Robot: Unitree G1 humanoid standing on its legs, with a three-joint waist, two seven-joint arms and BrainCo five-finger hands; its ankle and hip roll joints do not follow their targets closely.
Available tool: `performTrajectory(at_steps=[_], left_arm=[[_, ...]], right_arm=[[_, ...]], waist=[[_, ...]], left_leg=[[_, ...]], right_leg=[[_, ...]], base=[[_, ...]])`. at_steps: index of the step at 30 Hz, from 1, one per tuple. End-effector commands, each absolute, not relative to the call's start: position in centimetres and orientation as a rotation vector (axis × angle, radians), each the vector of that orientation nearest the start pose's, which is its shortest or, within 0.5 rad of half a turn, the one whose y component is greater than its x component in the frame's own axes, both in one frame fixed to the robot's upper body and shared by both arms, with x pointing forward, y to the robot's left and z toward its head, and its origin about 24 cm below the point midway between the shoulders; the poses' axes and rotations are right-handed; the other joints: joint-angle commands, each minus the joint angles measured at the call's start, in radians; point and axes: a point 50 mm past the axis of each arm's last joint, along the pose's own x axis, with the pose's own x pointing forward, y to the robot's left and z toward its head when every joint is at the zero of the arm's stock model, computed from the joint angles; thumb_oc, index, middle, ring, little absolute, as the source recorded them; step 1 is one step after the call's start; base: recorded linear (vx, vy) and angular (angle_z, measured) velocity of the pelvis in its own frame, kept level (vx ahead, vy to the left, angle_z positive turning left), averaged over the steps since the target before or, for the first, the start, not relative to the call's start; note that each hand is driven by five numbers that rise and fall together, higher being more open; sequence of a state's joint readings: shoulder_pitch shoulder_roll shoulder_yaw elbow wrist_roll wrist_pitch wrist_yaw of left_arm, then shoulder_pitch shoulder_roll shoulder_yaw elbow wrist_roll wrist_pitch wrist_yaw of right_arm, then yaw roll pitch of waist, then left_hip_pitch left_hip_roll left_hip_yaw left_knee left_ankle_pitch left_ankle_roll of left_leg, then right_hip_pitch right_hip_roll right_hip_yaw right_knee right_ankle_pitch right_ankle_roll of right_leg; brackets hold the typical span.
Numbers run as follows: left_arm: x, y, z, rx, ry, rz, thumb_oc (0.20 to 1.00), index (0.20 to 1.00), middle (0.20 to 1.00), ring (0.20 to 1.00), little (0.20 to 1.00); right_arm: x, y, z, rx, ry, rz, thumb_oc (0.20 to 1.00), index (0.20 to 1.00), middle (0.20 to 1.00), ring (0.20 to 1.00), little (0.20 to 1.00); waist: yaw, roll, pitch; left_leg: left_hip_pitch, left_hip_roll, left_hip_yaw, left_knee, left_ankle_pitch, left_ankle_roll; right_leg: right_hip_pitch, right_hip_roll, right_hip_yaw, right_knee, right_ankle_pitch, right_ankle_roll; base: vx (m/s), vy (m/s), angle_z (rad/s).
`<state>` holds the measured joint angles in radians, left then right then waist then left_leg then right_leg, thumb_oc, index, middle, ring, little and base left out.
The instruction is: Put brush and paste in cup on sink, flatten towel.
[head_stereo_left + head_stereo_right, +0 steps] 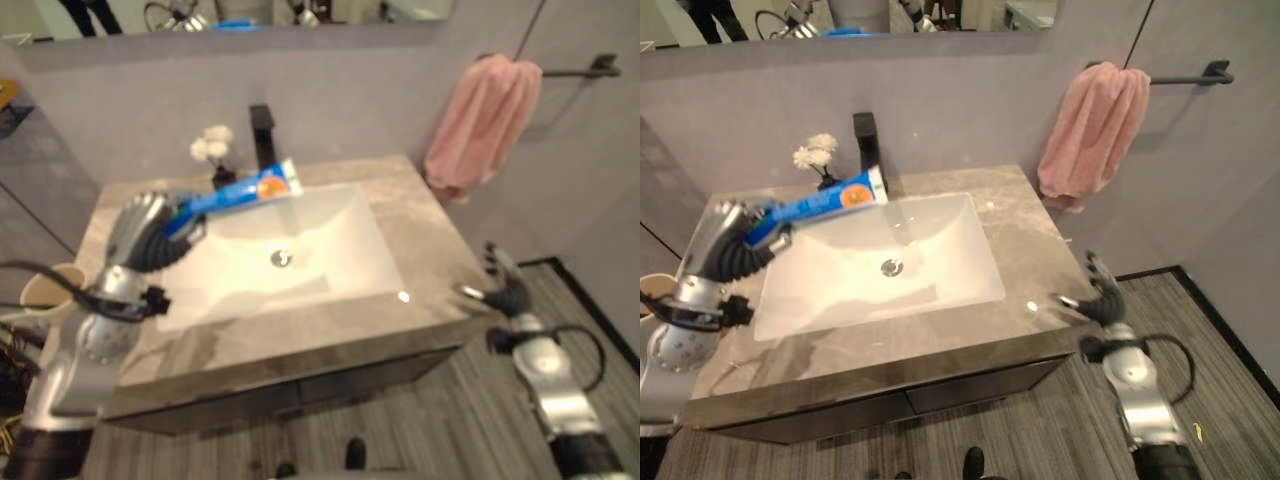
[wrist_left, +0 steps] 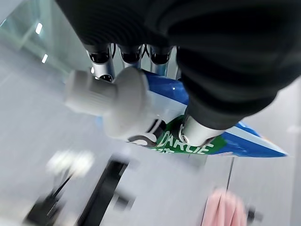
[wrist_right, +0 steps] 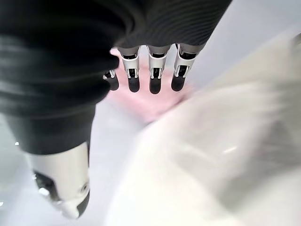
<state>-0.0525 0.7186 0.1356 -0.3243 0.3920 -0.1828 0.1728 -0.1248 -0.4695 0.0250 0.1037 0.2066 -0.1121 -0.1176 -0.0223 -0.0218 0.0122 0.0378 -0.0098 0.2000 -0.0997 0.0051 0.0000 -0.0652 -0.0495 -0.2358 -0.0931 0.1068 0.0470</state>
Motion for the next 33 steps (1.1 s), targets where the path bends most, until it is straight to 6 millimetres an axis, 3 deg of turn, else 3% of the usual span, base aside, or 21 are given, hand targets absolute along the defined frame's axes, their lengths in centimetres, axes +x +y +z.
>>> performTrajectory(at_steps=[1,2,3,4,5,6,10,20,33], left_arm=[[24.1,22.2,23.2,1.042,-0.888,0.221,0.2,0.2,0.2,0.2,0.2],[24.2,21.5,23.9,1.007,-0.94,0.225,0.2,0.2,0.2,0.2,0.2],[24.3,21.2,24.4,0.985,-0.974,0.234,0.2,0.2,0.2,0.2,0.2],[24.4,21.1,24.5,0.973,-0.982,0.238,0.2,0.2,0.2,0.2,0.2],[24.5,20.6,24.9,0.946,-1.014,0.241,0.2,0.2,0.2,0.2,0.2],[24.6,20.6,25.0,0.947,-1.015,0.242,0.2,0.2,0.2,0.2,0.2],[24.7,19.6,25.7,0.91,-1.073,0.226,0.2,0.2,0.2,0.2,0.2],[25.2,18.7,25.5,0.757,-1.071,0.137,0.2,0.2,0.2,0.2,0.2],[25.4,18.6,24.0,0.691,-1.003,0.081,0.2,0.2,0.2,0.2,0.2]], right_arm=[[30.3,-18.7,11.5,0.039,-0.317,0.037,1.0,1.0,1.0,1.0,1.0],[31.0,-14.9,13.0,0.182,-0.36,0.169,1.0,1.0,1.0,1.0,1.0],[31.5,-12.8,14.1,0.242,-0.386,0.25,1.0,1.0,1.0,1.0,1.0],[31.6,-12.1,14.7,0.256,-0.402,0.273,1.0,1.0,1.0,1.0,1.0],[31.6,-9.8,16.3,0.344,-0.441,0.366,1.0,1.0,1.0,1.0,1.0],[31.6,-9.8,16.3,0.345,-0.442,0.367,1.0,1.0,1.0,1.0,1.0],[31.2,-6.9,19.0,0.503,-0.509,0.496,1.0,1.0,1.0,1.0,1.0],[30.5,-4.6,21.9,0.694,-0.574,0.625,1.0,1.0,1.0,1.0,1.0],[29.6,-4.3,25.7,0.776,-0.708,0.691,1.0,1.0,1.0,1.0,1.0]], waist=[[0.013,-0.024,-0.063],[0.031,-0.024,-0.066],[0.038,-0.026,-0.06],[0.043,-0.026,-0.062],[0.057,-0.028,-0.06],[0.057,-0.029,-0.058],[0.076,-0.031,-0.06],[0.098,-0.037,-0.06],[0.102,-0.039,-0.061]], left_leg=[[0.011,0.033,-0.051,0.012,-0.093,0.001],[0.015,0.032,-0.054,0.012,-0.092,0.001],[0.02,0.033,-0.056,0.012,-0.092,0.001],[0.021,0.033,-0.057,0.012,-0.091,0.001],[0.024,0.032,-0.058,0.012,-0.091,0.001],[0.024,0.032,-0.058,0.012,-0.091,0.001],[0.027,0.031,-0.063,0.012,-0.089,0.001],[0.03,0.031,-0.063,0.012,-0.089,0.002],[0.025,0.032,-0.057,0.012,-0.09,0.002]], right_leg=[[0.07,-0.116,-0.046,0.006,-0.078,0.101],[0.077,-0.117,-0.051,0.006,-0.079,0.097],[0.083,-0.118,-0.055,0.006,-0.08,0.095],[0.084,-0.118,-0.057,0.006,-0.081,0.095],[0.09,-0.119,-0.064,0.006,-0.081,0.094],[0.09,-0.119,-0.064,0.006,-0.081,0.094],[0.098,-0.124,-0.076,0.006,-0.084,0.095],[0.106,-0.127,-0.089,0.006,-0.087,0.095],[0.096,-0.124,-0.082,0.006,-0.089,0.095]], base=[[-0.01,0.009,0.06],[-0.01,0.005,0.12],[0.01,0.005,0.15],[0.02,0.003,0.16],[0.02,0.002,0.12],[0.02,0.004,0.12],[0.03,0.009,0.09],[0.02,0.003,0.05],[0.01,0.0,0.0]])
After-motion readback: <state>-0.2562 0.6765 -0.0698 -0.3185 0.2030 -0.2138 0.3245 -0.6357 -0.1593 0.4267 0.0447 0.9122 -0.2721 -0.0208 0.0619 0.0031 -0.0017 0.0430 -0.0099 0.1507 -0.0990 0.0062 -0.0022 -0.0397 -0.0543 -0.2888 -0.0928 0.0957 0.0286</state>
